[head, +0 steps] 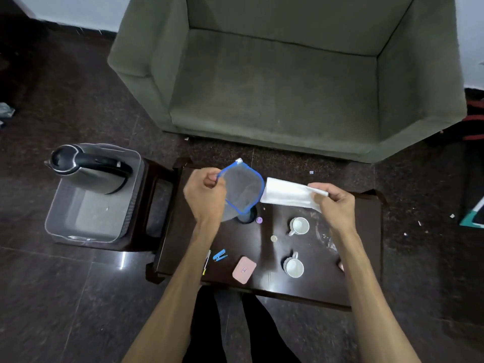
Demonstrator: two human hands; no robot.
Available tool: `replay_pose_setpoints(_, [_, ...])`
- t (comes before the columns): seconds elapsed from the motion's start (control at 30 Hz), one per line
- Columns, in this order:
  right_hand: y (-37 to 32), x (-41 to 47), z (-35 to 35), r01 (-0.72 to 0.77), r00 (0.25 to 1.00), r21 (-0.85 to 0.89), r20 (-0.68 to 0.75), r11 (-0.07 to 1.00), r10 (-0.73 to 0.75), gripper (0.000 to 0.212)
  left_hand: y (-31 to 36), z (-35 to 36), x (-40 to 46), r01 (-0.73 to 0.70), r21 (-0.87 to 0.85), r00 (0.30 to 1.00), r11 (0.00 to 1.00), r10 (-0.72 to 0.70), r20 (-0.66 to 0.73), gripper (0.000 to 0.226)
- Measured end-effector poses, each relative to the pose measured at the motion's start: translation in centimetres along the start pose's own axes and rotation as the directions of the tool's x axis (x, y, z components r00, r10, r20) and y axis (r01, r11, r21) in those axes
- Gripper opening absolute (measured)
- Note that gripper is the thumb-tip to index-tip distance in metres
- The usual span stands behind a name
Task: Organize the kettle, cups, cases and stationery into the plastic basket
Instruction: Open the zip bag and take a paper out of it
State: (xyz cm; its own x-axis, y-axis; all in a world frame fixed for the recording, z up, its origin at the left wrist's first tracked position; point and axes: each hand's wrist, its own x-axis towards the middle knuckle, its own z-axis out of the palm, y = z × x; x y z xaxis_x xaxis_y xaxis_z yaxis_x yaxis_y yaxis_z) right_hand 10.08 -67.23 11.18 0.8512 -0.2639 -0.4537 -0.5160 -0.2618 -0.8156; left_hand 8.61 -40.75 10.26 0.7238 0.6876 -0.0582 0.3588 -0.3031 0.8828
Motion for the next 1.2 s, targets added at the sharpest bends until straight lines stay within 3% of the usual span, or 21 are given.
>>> replay_pose_setpoints(0.13, [3.1, 3.1, 3.8, 0.025, 0.995, -0.162, -0.089, 0.986, -0.04, 0.041, -2.9, 0.7, 2.4, 0.02, -0.007, 0.997, 1.0, -0.02, -0.069, 0.018])
replay_pose_setpoints(0.37, [8.5, 6.3, 13.9, 0.148, 0.987, -0.561, 0.135, 0.814, -0.086, 0.037, -6.9, 1.4, 3.8, 0.072, -0.088, 0.993, 0.994, -0.079, -0.085, 0.019])
replay_pose_setpoints(0.7, [12.3, 5.4, 19.0, 0.198, 0.98, -0.66, 0.127, 0.725, -0.152, 0.034, -10.2, 0.2, 2.7, 0.136, -0.133, 0.99, 0.982, -0.138, -0.008, 0.017])
replay_pose_setpoints(0.8, [13.6, 4.8, 20.1, 0.236, 0.971, -0.723, 0.194, 0.649, -0.137, 0.031, -11.0, 0.0, 2.5, 0.16, -0.133, 0.987, 0.978, -0.159, 0.016, 0.018])
replay_pose_setpoints(0.93, [14.6, 4.5, 21.2, 0.28, 0.938, -0.789, 0.345, 0.547, 0.018, 0.057, -11.8, -0.1, 2.4, 0.162, -0.107, 0.987, 0.981, -0.16, 0.022, 0.021])
replay_pose_setpoints(1.03, [13.5, 3.8, 21.3, 0.276, 0.936, -0.809, 0.348, 0.52, 0.045, 0.08, -12.3, -0.4, 2.6, 0.165, -0.088, 0.986, 0.982, -0.163, 0.028, 0.021])
replay_pose_setpoints(1.1, [11.7, 2.5, 21.2, 0.258, 0.957, -0.73, 0.282, 0.633, -0.065, 0.08, -12.6, -0.7, 2.9, 0.182, -0.095, 0.983, 0.979, -0.179, 0.041, 0.022])
replay_pose_setpoints(1.17, [8.7, 0.5, 21.0, 0.202, 0.975, -0.412, 0.169, 0.888, -0.143, 0.068, -12.7, -1.2, 3.3, 0.209, -0.126, 0.978, 0.97, -0.203, 0.056, 0.021])
replay_pose_setpoints(1.2, [7.4, -0.6, 20.8, 0.197, 0.97, -0.208, 0.185, 0.958, -0.159, 0.063, -12.7, -1.5, 3.5, 0.216, -0.143, 0.976, 0.966, -0.209, 0.06, 0.021])
